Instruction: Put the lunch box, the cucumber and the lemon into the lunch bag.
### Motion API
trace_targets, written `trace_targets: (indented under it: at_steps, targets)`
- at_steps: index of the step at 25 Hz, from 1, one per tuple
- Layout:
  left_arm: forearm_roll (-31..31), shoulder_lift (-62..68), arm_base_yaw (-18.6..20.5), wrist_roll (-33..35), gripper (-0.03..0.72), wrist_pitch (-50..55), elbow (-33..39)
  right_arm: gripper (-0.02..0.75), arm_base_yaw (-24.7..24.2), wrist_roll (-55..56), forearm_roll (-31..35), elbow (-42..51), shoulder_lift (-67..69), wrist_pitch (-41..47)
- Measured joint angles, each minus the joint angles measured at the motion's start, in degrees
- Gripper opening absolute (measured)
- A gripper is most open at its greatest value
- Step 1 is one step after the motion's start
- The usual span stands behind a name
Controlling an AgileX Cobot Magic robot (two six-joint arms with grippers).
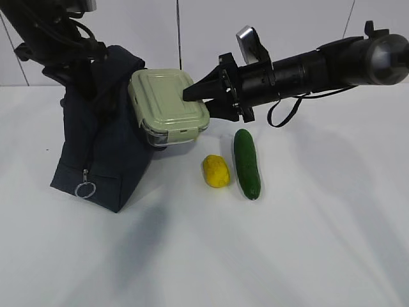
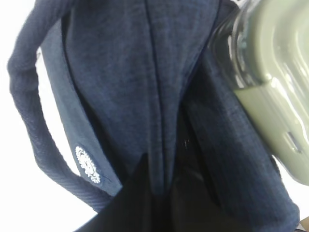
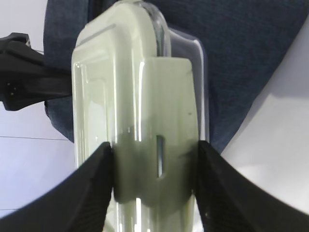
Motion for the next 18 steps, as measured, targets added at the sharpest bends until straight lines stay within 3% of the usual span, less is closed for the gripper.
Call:
trace_targets:
  at_steps: [13,18]
  targets:
    - [-0.7,0.0,0.0,0.11,0.003,0.0,0.0,0.39,0.0,6.36,-2.33,-13.41,-1.35,0.42]
    - [-1.68,0.0,0.0,0.19,0.003,0.0,0.0,0.39,0.0,7.44,-4.44,-14.2,-1.35,0.83]
